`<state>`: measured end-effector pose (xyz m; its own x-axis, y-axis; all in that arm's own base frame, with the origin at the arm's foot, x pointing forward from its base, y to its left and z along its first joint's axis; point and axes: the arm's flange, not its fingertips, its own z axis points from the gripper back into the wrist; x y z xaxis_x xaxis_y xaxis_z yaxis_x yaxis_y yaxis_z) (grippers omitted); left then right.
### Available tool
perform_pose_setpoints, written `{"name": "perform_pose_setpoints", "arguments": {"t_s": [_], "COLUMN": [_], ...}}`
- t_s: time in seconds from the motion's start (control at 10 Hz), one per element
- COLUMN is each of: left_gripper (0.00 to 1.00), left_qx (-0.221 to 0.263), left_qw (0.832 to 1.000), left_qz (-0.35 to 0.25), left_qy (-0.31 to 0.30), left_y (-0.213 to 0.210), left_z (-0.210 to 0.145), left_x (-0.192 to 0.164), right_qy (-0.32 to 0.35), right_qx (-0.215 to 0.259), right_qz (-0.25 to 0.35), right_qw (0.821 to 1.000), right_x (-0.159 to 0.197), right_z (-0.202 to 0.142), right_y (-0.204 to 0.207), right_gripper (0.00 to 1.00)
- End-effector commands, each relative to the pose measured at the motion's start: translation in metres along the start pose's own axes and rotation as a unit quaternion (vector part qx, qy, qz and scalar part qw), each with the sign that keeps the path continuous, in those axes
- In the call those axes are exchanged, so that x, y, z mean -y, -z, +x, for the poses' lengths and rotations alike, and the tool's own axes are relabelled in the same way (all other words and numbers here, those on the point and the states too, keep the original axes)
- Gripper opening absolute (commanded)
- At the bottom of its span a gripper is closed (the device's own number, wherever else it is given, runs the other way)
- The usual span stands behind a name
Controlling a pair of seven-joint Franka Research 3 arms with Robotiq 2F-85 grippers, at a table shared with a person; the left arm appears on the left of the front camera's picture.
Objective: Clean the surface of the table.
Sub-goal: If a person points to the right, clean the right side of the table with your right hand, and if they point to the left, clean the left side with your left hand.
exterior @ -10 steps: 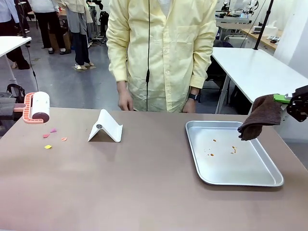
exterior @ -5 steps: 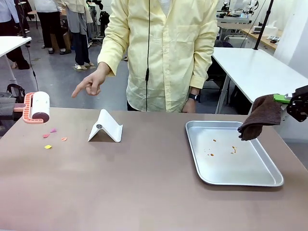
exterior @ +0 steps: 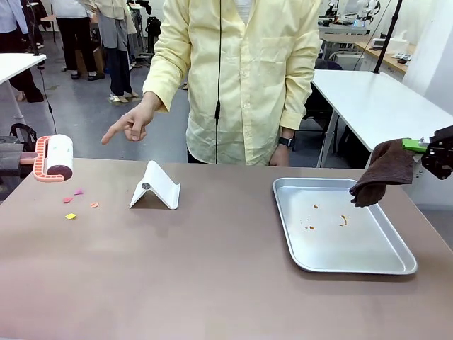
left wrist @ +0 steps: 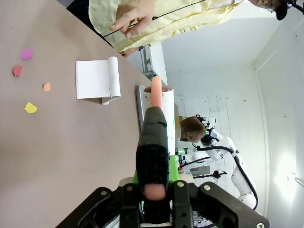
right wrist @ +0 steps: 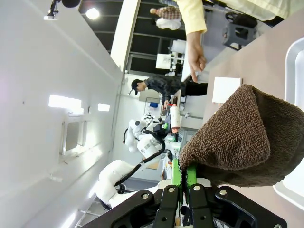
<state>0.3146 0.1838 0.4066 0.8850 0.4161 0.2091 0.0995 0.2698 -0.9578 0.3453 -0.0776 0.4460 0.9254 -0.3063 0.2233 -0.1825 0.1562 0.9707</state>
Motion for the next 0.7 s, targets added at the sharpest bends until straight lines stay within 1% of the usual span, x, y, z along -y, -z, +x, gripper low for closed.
{"name": "perform_pose_setpoints", "arguments": {"t_s": [0.0,0.2,0.3,0.4,0.6], "left_gripper": [0.22,0.22,0.22,0.22,0.22], "left_qx": [0.000,0.023,0.034,0.061,0.063], "left_qw": [1.000,0.996,0.992,0.986,0.978], "left_qz": [0.000,0.082,0.118,0.152,0.190], "left_qy": [0.000,0.010,0.001,-0.010,-0.060], "left_y": [0.000,-0.006,-0.011,-0.017,-0.018], "left_z": [0.000,0.016,0.021,0.026,0.038], "left_x": [0.000,-0.002,-0.006,-0.011,-0.028], "right_qy": [0.000,0.000,0.000,0.000,0.000], "right_qx": [0.003,0.003,0.003,0.003,0.003], "right_qz": [0.004,0.004,0.004,0.004,0.004], "right_qw": [1.000,1.000,1.000,1.000,1.000], "right_x": [-0.005,-0.005,-0.005,-0.005,-0.005], "right_z": [0.000,0.000,0.000,0.000,0.000], "right_y": [0.000,0.000,0.000,0.000,0.000], "right_gripper": [0.00,0.00,0.00,0.00,0.00]}}
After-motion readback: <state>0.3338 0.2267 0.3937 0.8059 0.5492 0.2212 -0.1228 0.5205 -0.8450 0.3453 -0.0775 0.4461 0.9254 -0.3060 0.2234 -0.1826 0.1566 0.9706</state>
